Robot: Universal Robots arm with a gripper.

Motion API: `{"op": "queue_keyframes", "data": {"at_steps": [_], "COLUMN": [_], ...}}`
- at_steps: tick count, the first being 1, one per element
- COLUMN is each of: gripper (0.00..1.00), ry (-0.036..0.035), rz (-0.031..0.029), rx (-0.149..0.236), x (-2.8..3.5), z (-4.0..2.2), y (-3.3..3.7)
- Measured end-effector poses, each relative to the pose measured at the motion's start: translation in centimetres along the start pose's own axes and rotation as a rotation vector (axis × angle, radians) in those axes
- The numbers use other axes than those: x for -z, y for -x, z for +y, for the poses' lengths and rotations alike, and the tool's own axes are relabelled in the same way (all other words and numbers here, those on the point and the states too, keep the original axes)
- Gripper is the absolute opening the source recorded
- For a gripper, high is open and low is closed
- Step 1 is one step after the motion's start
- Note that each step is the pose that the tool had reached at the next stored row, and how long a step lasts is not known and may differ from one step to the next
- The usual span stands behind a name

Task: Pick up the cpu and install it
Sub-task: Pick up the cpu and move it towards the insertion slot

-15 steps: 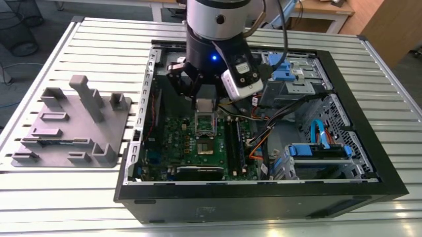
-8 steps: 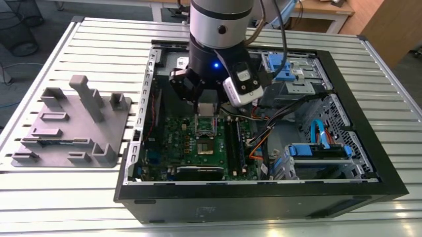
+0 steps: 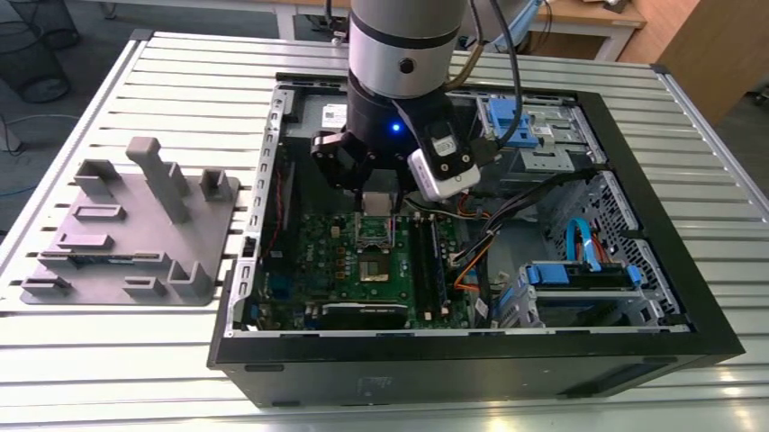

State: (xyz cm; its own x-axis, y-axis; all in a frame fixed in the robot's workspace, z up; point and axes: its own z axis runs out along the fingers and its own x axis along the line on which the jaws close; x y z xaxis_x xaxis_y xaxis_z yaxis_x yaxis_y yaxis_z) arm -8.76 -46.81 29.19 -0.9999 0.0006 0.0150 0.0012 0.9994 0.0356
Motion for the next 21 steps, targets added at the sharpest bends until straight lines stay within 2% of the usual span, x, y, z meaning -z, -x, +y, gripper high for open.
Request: {"op": "queue_keyframes", "data": {"at_steps": [9,14,21], "gripper": [0.47,0.47,0.47], "ry": [0.0001,0.0,-0.0082], "rz": [-0.0001,-0.0001,-0.0003], "rx": [0.0,0.0,0.0], "x": [-0.31,-0.71,-1.08], "z": [-0.28,-0.48,-0.5], "y": [0.01,0.01,0.02]}}
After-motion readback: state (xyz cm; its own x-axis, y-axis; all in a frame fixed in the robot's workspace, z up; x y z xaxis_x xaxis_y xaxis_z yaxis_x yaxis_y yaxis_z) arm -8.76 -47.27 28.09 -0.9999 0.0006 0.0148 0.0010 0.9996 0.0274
